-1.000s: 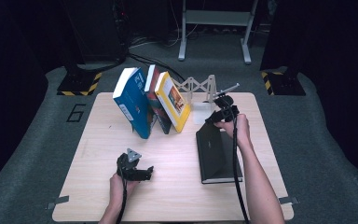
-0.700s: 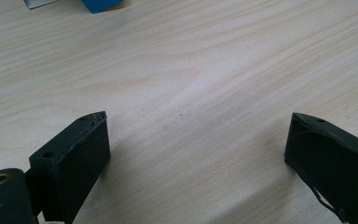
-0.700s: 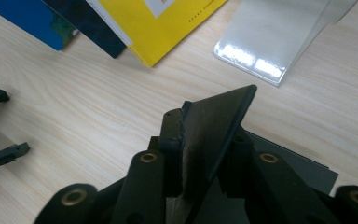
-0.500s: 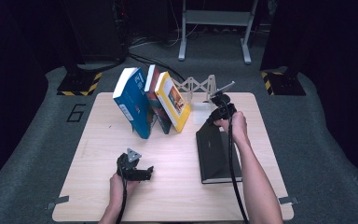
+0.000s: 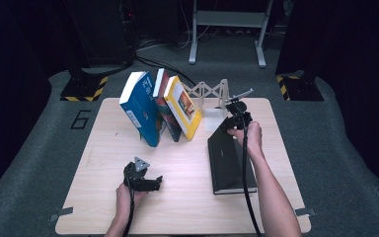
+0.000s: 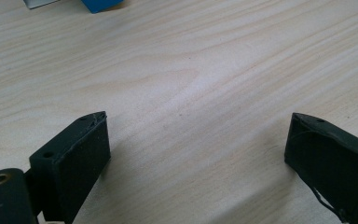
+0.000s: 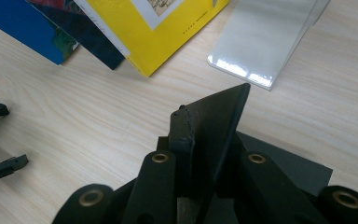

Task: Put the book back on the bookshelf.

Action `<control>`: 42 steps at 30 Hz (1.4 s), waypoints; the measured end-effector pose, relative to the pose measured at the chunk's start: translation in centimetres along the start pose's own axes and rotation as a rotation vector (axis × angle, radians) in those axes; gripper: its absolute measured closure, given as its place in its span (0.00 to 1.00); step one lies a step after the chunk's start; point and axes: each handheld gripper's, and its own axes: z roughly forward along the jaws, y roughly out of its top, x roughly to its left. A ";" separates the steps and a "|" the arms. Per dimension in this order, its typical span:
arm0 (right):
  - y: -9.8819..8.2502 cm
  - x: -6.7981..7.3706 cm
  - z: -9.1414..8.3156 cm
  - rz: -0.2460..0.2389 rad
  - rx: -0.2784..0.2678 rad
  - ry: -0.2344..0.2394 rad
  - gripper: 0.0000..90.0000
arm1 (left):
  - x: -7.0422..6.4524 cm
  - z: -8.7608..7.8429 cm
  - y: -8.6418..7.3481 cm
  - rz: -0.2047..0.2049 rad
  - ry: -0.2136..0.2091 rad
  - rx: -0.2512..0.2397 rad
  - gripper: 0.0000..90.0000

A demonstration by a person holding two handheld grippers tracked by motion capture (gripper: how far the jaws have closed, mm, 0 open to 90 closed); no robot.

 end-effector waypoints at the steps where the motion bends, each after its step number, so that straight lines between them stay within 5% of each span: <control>1: -0.1 0.1 -0.1 0.004 -0.013 -0.004 0.91 | 0.0 0.0 0.0 0.001 0.000 0.000 0.07; 42: -3.7 2.9 -3.8 -0.109 -0.381 -0.170 0.91 | 0.0 0.0 0.0 0.003 0.001 0.000 0.08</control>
